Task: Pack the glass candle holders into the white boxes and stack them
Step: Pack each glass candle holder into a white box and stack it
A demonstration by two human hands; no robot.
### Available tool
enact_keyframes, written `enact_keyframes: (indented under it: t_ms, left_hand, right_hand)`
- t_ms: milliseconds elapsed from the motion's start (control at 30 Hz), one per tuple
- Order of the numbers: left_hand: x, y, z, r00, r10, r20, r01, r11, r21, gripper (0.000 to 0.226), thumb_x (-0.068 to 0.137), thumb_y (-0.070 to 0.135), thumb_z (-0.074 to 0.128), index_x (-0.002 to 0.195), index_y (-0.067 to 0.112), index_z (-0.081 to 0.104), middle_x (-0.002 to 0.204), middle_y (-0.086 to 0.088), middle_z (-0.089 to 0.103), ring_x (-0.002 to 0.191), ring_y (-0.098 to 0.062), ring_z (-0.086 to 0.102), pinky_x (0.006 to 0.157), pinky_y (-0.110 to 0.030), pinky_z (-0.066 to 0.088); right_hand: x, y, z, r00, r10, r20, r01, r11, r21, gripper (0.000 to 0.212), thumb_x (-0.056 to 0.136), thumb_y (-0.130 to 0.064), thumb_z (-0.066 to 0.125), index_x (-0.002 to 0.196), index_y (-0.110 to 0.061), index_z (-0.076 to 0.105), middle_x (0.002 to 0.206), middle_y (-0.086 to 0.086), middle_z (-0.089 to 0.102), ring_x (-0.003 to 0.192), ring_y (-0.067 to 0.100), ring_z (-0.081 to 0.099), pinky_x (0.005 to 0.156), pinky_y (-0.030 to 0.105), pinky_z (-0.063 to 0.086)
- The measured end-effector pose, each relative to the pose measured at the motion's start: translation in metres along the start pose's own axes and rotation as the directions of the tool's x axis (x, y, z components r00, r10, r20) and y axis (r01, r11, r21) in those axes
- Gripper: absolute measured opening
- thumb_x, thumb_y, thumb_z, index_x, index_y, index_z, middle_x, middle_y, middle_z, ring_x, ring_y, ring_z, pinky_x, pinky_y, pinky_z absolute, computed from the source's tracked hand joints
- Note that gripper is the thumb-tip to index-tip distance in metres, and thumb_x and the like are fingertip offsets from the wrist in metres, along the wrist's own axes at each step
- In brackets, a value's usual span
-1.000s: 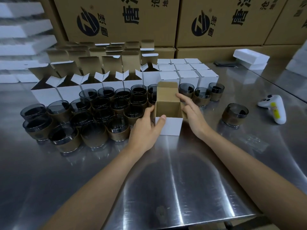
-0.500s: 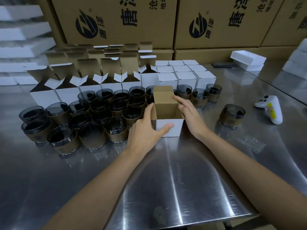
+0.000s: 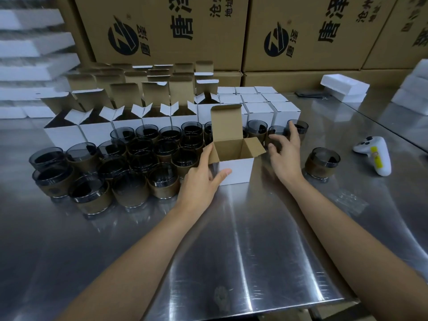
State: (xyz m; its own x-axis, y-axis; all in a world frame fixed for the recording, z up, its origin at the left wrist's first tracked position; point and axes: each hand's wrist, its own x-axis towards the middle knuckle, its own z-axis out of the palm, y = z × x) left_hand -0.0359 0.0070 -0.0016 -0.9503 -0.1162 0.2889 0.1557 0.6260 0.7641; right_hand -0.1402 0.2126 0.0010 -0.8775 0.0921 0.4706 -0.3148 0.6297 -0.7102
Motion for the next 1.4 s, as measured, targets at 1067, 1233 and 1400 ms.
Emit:
enact_keyframes:
  t_ms: [1067,1233,1400]
  left_hand:
    - [0.001,-0.002,0.005,0.999,0.024,0.024,-0.026,0.995,0.093,0.075,0.094,0.050,0.052,0.154,0.028,0.011,0.060,0.001,0.058,0.060,-0.021,0.061,0.060,-0.036,0.047]
    - [0.002,-0.003,0.007,0.999,0.035,0.014,-0.037,0.996,0.087,0.075,0.094,0.051,0.052,0.153,0.031,0.010,0.062,0.001,0.059,0.060,-0.019,0.062,0.055,-0.032,0.045]
    - [0.000,-0.005,0.006,0.999,0.052,0.017,-0.053,0.995,0.088,0.075,0.094,0.049,0.052,0.153,0.030,0.010,0.062,0.002,0.058,0.059,-0.018,0.062,0.056,-0.032,0.048]
  right_hand:
    - [-0.027,-0.060,-0.013,0.966,-0.195,-0.168,0.244,0.900,0.361,0.012,0.076,-0.033,0.079,0.082,-0.032,0.068,0.123,-0.008,0.055,0.119,-0.007,0.047,0.100,0.011,0.035]
    - [-0.037,-0.063,0.000,0.956,-0.293,-0.001,0.283,0.924,0.258,0.015,0.077,-0.031,0.080,0.085,-0.022,0.072,0.124,-0.001,0.058,0.115,-0.003,0.052,0.100,0.021,0.043]
    - [-0.041,-0.060,0.005,0.951,-0.281,0.129,0.262,0.954,0.146,0.019,0.083,-0.036,0.074,0.093,-0.020,0.075,0.125,-0.001,0.059,0.120,0.019,0.054,0.101,0.049,0.043]
